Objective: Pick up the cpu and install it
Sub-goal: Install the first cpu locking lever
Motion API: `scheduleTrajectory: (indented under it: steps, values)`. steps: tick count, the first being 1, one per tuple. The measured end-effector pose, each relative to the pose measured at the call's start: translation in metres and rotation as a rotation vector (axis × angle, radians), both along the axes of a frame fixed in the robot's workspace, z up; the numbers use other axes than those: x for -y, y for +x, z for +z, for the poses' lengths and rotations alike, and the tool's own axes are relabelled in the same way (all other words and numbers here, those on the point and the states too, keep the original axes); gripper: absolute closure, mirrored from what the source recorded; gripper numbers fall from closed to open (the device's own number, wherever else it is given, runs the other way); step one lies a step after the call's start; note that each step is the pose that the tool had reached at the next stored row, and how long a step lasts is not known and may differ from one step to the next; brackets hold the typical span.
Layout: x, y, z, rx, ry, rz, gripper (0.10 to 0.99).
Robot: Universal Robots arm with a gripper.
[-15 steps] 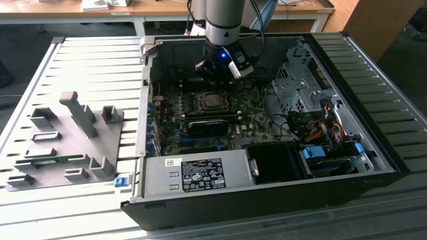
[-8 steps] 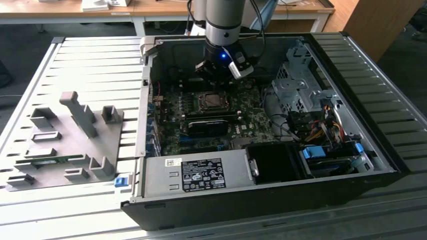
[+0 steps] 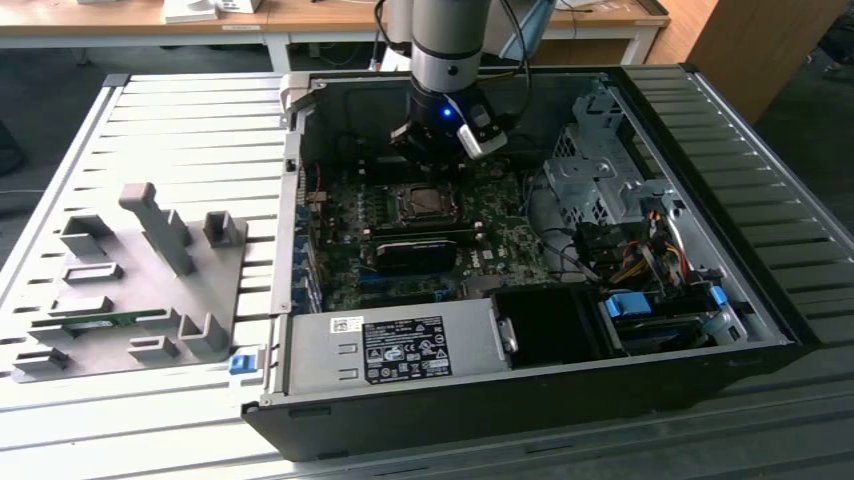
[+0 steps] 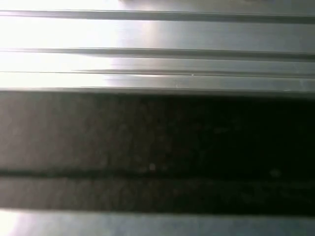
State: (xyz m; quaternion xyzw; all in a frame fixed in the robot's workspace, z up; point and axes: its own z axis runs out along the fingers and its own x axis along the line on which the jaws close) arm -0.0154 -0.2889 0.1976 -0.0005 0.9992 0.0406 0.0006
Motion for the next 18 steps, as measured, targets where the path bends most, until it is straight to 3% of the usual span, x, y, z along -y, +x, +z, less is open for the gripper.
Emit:
scheduleTrajectory:
  steps: [11,14,18]
  values:
    - [-0.0001,0.0000,0.0040,0.0001,-0.002,0.000,0.980]
    - [0.0000,0.0000,0.0040,-0.0001,-0.009,0.000,0.980]
    - [0.0000,0.0000,0.0034,0.0000,-0.027,0.000,0.980]
